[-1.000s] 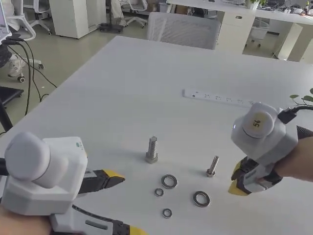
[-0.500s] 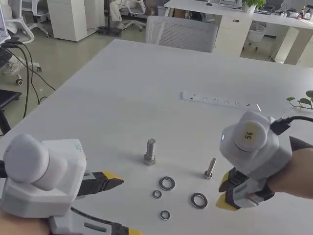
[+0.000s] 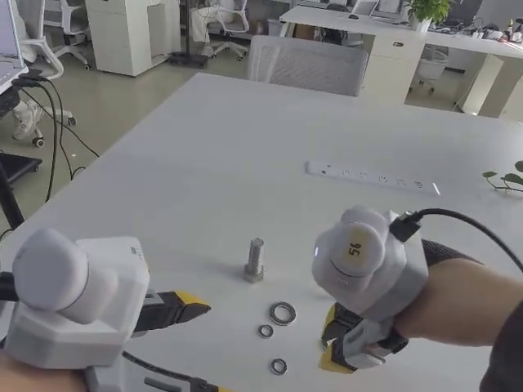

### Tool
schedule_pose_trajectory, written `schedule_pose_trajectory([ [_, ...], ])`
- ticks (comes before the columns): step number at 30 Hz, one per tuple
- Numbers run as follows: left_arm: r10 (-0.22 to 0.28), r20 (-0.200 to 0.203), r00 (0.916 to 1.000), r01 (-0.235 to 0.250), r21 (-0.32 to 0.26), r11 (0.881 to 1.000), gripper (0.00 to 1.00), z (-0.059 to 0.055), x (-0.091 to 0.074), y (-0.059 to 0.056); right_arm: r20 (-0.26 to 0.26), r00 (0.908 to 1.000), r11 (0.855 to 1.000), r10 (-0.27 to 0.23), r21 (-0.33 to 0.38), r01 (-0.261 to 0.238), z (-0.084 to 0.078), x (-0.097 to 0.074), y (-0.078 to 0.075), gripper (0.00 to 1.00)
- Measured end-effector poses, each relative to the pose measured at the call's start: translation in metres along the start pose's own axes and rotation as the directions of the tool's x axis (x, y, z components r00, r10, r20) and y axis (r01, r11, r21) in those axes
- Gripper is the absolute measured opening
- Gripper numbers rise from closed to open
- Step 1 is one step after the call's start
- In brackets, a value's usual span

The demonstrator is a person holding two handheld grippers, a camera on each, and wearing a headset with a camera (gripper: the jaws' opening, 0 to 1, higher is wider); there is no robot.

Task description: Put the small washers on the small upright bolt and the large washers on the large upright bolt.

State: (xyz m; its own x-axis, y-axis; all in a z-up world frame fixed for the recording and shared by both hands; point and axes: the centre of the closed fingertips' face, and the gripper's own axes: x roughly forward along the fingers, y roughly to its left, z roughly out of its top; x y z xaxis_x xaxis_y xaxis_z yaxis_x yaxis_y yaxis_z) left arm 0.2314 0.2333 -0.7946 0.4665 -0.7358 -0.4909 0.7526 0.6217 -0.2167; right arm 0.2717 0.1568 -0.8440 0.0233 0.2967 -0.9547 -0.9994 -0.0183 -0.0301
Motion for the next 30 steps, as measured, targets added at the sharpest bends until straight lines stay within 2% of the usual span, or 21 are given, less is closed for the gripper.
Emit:
schedule_pose_trajectory([
  [9, 0.002, 0.002, 1.0, -0.002, -0.001, 1.0, 0.81, 0.0, -0.001, 0.0, 0.001, 0.9995, 0.998, 0.033, -0.044, -0.033, 0.021, 0.016, 0.005, 0.2],
  [14, 0.003, 0.005, 1.0, -0.003, -0.002, 1.0, 0.8, 0.0, -0.001, 0.001, -0.007, 0.9988, 0.997, 0.049, -0.062, -0.05, 0.027, 0.024, 0.007, 0.2],
  [18, 0.004, 0.005, 1.0, -0.004, -0.003, 1.0, 0.8, 0.0, -0.001, 0.002, -0.022, 0.9984, 0.995, 0.052, -0.081, -0.054, 0.028, 0.03, 0.008, 0.2],
  [30, 0.003, 0.005, 1.0, -0.003, -0.005, 1.0, 0.8, 0.001, -0.001, 0.002, -0.032, 0.9973, 0.995, 0.065, -0.075, -0.068, 0.025, 0.039, 0.008, 0.19],
])
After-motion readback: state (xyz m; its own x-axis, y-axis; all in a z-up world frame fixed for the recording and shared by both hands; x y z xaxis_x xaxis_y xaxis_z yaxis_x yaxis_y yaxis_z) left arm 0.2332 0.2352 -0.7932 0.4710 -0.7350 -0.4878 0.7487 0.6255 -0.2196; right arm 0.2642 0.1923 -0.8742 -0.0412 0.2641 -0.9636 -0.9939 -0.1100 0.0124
